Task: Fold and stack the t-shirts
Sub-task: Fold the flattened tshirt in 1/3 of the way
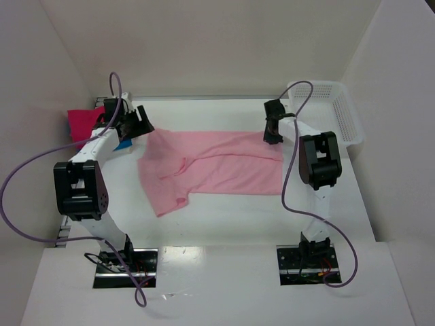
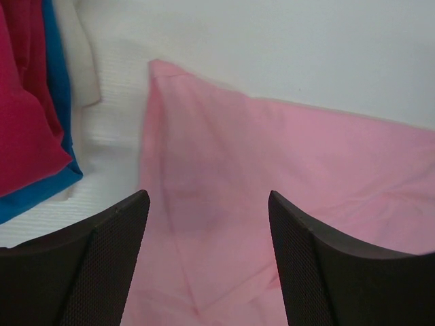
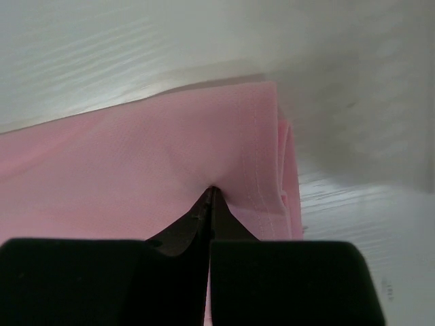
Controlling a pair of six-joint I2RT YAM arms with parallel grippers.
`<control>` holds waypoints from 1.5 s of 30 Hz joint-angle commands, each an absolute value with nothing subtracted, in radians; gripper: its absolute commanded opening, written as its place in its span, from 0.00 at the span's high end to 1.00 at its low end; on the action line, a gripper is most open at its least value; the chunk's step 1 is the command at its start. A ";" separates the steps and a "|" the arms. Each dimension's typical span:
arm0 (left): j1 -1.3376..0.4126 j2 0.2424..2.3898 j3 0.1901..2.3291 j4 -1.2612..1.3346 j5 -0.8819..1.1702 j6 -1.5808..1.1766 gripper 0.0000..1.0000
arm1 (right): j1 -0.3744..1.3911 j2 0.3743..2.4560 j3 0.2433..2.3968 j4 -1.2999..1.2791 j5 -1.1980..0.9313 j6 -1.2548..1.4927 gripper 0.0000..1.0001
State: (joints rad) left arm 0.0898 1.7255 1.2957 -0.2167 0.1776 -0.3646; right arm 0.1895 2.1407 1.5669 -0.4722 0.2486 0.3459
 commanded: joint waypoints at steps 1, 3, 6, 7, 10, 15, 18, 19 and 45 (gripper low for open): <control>0.091 1.765 1.314 -0.201 0.247 -0.345 0.21 | 0.122 2.175 1.629 -0.531 0.278 0.323 1.00; 0.080 1.788 1.322 -0.201 0.273 -0.345 0.21 | 0.112 2.179 1.645 -0.527 0.262 0.309 1.00; 0.039 1.825 1.336 -0.201 0.293 -0.345 0.21 | 0.121 2.199 1.671 -0.522 0.230 0.292 1.00; 0.029 1.841 1.348 -0.201 0.293 -0.345 0.21 | 0.127 2.206 1.681 -0.519 0.230 0.288 1.00; 0.020 1.884 1.374 -0.192 0.293 -0.354 0.21 | 0.164 2.206 1.681 -0.499 0.221 0.278 1.00; 0.020 1.974 1.448 -0.169 0.304 -0.364 0.27 | 0.183 2.186 1.681 -0.479 0.192 0.278 1.00; 0.020 2.028 1.483 -0.169 0.292 -0.364 0.30 | 0.183 2.175 1.671 -0.479 0.201 0.278 1.00; 0.020 2.030 1.483 -0.166 0.282 -0.364 0.31 | 0.183 2.173 1.669 -0.477 0.201 0.278 1.00; 0.020 2.119 1.542 -0.118 0.293 -0.398 0.72 | 0.183 2.157 1.612 -0.459 0.229 0.278 1.00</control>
